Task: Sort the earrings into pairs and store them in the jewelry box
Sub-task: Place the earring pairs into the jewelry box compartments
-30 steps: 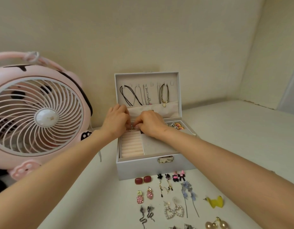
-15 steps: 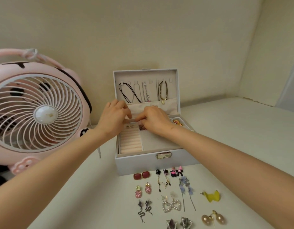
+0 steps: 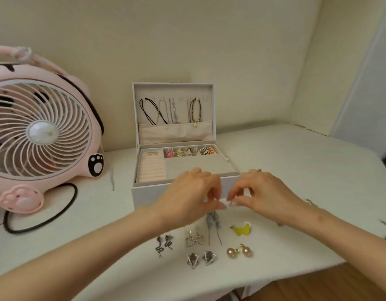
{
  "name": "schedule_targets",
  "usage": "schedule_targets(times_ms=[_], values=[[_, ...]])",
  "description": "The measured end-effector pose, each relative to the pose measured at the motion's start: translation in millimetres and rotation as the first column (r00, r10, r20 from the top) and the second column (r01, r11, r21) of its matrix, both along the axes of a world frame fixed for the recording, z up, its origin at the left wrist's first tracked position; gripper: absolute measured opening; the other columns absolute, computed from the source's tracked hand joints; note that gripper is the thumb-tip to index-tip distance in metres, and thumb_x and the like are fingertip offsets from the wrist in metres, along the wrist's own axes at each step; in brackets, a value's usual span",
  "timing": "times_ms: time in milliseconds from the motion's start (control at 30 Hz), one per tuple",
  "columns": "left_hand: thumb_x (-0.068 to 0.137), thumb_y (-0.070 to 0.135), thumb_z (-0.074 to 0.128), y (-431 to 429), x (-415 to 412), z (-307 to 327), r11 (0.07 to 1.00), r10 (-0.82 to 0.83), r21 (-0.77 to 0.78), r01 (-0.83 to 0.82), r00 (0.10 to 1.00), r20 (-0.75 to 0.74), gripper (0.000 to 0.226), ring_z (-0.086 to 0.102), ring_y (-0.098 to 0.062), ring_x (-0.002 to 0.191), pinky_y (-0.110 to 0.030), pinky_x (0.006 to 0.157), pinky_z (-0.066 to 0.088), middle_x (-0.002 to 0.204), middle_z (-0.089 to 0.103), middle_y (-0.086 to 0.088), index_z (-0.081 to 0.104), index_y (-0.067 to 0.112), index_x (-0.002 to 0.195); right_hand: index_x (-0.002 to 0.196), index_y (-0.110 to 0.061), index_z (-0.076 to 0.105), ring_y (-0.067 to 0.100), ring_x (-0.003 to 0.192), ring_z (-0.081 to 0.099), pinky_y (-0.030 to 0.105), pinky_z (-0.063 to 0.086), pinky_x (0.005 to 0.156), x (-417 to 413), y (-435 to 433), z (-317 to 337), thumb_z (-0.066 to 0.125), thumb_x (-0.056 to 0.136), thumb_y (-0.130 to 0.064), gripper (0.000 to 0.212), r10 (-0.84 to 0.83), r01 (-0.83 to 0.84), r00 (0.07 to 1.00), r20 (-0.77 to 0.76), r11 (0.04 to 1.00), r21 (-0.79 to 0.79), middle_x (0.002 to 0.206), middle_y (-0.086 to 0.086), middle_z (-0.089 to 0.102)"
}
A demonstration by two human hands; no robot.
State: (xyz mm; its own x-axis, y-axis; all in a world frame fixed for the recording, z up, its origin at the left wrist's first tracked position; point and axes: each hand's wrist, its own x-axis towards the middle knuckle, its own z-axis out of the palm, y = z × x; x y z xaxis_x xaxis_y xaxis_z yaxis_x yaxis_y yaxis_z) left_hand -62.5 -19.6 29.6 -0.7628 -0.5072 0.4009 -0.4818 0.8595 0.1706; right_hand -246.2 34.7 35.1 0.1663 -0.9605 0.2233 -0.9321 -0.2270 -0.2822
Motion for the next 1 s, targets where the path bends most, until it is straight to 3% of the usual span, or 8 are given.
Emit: schedule_targets(times_ms=[167, 300, 367, 500, 633, 767, 867, 1000], values=[[0.082, 0.054, 0.056, 18, -24, -21, 1.000, -0.002, 0.018, -0.001, 0.990, 0.140, 0.038, 0.041, -0.010, 0.089, -0.025, 0.074, 0.029, 0.098, 0.059, 0.006, 0.058, 0.022, 0.103, 0.095, -0.036, 0.069, -0.003, 0.070, 0.046, 0.012, 0.035, 0.064, -8, 22, -11, 0.070, 0.078, -0.039, 0.018, -0.025, 0.045, 0.994, -0.104, 0.980, 0.195, 0.072, -0.020, 0.052], [0.085, 0.047, 0.055, 22, -34, -26, 1.000, 0.005, -0.011, -0.003, 0.975, 0.220, 0.030, 0.043, -0.016, 0.097, -0.027, 0.077, 0.028, 0.101, 0.057, 0.003, 0.060, 0.022, 0.102, 0.073, -0.045, 0.059, 0.006, 0.075, 0.054, 0.022, 0.042, 0.068, -4, 26, -14, 0.073, 0.073, -0.030, 0.021, -0.047, 0.062, 0.997, -0.065, 0.969, 0.239, 0.072, -0.013, 0.055], [0.086, 0.040, 0.058, 22, -36, -27, 1.000, 0.006, 0.004, -0.007, 0.973, 0.231, 0.022, 0.044, -0.017, 0.097, -0.026, 0.075, 0.026, 0.100, 0.057, 0.002, 0.060, 0.022, 0.098, 0.064, -0.042, 0.051, 0.005, 0.071, 0.053, 0.021, 0.040, 0.065, -3, 25, -17, 0.074, 0.071, -0.023, 0.031, -0.062, 0.066, 0.998, -0.025, 0.969, 0.238, 0.068, -0.013, 0.055], [0.084, 0.030, 0.062, 22, -39, -28, 0.999, 0.001, 0.042, -0.012, 0.968, 0.252, 0.017, 0.045, -0.017, 0.098, -0.026, 0.075, 0.027, 0.102, 0.058, 0.002, 0.058, 0.019, 0.096, 0.062, -0.035, 0.055, -0.001, 0.066, 0.053, 0.014, 0.039, 0.063, -3, 24, -18, 0.077, 0.068, -0.017, 0.030, -0.071, 0.052, 0.995, 0.068, 0.967, 0.251, 0.066, -0.016, 0.059], [0.083, 0.030, 0.063, 19, -38, -25, 0.998, 0.003, 0.054, -0.015, 0.977, 0.212, 0.016, 0.048, -0.017, 0.099, -0.027, 0.077, 0.028, 0.101, 0.063, 0.003, 0.061, 0.017, 0.093, 0.061, -0.035, 0.059, 0.001, 0.065, 0.055, 0.020, 0.045, 0.067, -2, 19, -12, 0.075, 0.069, -0.010, 0.031, -0.069, 0.039, 0.989, 0.129, 0.975, 0.219, 0.073, -0.006, 0.068], [0.082, 0.032, 0.065, 13, -22, 0, 0.999, 0.036, 0.033, -0.040, 0.993, 0.109, 0.015, 0.051, -0.013, 0.092, -0.024, 0.072, 0.029, 0.092, 0.064, 0.006, 0.064, 0.019, 0.090, 0.069, -0.022, 0.071, -0.004, 0.056, 0.057, 0.012, 0.044, 0.053, 4, 9, 3, 0.073, 0.071, -0.003, 0.020, -0.079, 0.031, 0.953, 0.292, 0.986, 0.166, 0.060, -0.008, 0.064], [0.082, 0.030, 0.066, -3, 6, 20, 0.989, 0.136, 0.048, -0.138, 0.989, 0.059, 0.010, 0.047, -0.008, 0.079, -0.022, 0.070, 0.037, 0.078, 0.053, 0.012, 0.060, 0.022, 0.082, 0.069, -0.019, 0.070, 0.003, 0.060, 0.061, 0.021, 0.051, 0.064, 18, -5, 13, 0.075, 0.072, -0.004, 0.016, -0.033, -0.008, 0.916, 0.400, 0.995, 0.099, 0.066, -0.001, 0.069], [0.077, 0.024, 0.072, -51, 48, 40, 0.935, 0.344, 0.076, -0.346, 0.938, 0.027, 0.012, 0.050, -0.010, 0.071, -0.017, 0.059, 0.035, 0.073, 0.056, 0.011, 0.060, 0.021, 0.075, 0.067, -0.019, 0.067, 0.001, 0.060, 0.061, 0.011, 0.048, 0.060, 43, -37, 25, 0.073, 0.074, -0.002, 0.020, 0.038, -0.061, 0.889, 0.456, 0.997, 0.036, 0.064, -0.006, 0.066]])
